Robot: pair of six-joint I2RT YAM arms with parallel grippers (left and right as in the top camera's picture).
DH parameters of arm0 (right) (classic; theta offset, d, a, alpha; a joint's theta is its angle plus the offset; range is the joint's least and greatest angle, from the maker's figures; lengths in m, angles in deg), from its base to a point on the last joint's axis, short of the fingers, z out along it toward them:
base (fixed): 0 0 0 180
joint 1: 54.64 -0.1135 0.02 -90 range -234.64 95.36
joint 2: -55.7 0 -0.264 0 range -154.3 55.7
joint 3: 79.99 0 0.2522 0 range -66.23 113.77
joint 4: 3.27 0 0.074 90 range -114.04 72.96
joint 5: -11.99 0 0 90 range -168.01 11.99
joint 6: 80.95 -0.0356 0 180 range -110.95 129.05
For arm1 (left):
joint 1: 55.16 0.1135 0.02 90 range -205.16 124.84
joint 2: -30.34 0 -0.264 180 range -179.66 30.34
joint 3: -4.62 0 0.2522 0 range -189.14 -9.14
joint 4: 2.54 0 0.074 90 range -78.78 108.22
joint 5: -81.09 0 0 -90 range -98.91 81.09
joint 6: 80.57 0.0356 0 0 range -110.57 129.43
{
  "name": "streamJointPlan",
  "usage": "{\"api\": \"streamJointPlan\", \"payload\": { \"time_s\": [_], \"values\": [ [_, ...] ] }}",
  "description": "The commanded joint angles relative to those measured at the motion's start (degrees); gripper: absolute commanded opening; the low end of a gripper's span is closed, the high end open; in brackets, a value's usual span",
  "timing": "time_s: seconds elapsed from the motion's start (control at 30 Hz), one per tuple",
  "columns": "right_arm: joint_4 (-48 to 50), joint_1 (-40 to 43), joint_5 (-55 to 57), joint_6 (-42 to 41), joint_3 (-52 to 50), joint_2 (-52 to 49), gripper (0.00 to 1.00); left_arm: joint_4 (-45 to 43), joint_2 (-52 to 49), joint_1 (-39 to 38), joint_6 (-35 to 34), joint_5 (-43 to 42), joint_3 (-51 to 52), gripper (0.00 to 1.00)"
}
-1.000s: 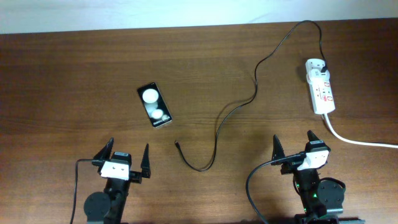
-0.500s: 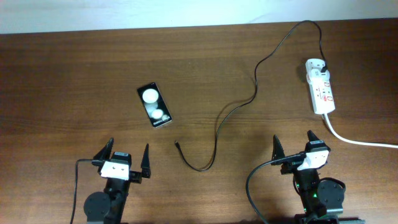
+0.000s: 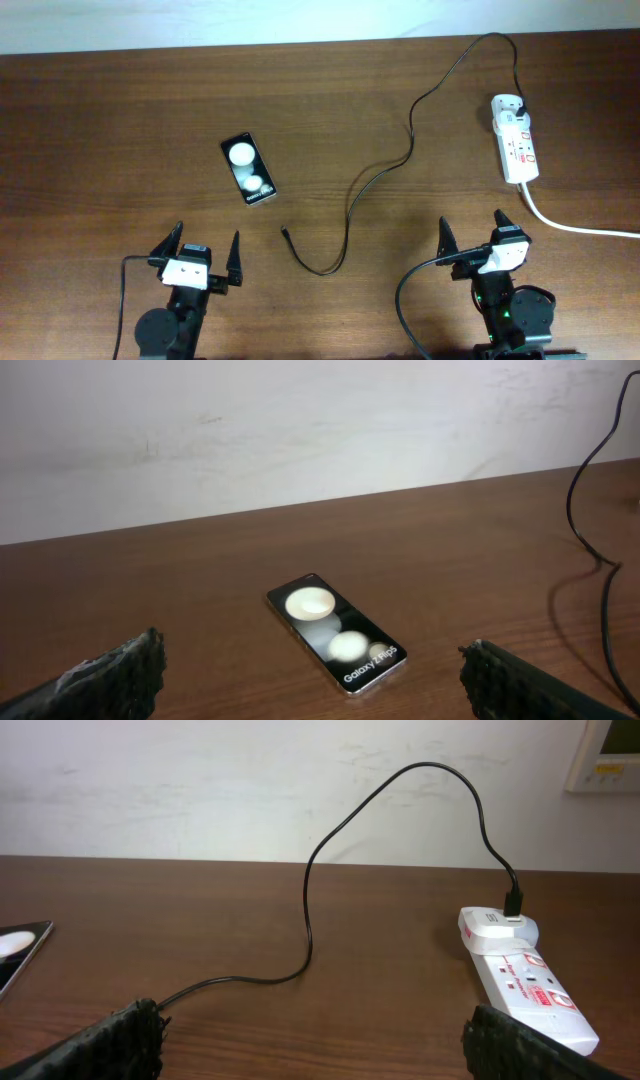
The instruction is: Plug charger to phone and switch on socket
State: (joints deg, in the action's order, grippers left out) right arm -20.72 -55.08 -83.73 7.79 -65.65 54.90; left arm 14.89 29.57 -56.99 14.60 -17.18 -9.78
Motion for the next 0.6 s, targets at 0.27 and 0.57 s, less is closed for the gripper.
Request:
{"api": "streamJointPlan", "payload": {
  "time_s": [0.27, 0.57],
  "values": [
    [-0.26, -0.31, -0.98, -0.04, -0.26, 0.61, 0.99, -0.17, 0.44, 0.24, 0.96, 0.61, 0.13, 0.99],
    [-0.28, -0.31, -0.98, -0.04, -0.26, 0.61, 0.99, -1.95, 0.39, 0.24, 0.94, -2.99, -6.43, 0.99]
  ]
}}
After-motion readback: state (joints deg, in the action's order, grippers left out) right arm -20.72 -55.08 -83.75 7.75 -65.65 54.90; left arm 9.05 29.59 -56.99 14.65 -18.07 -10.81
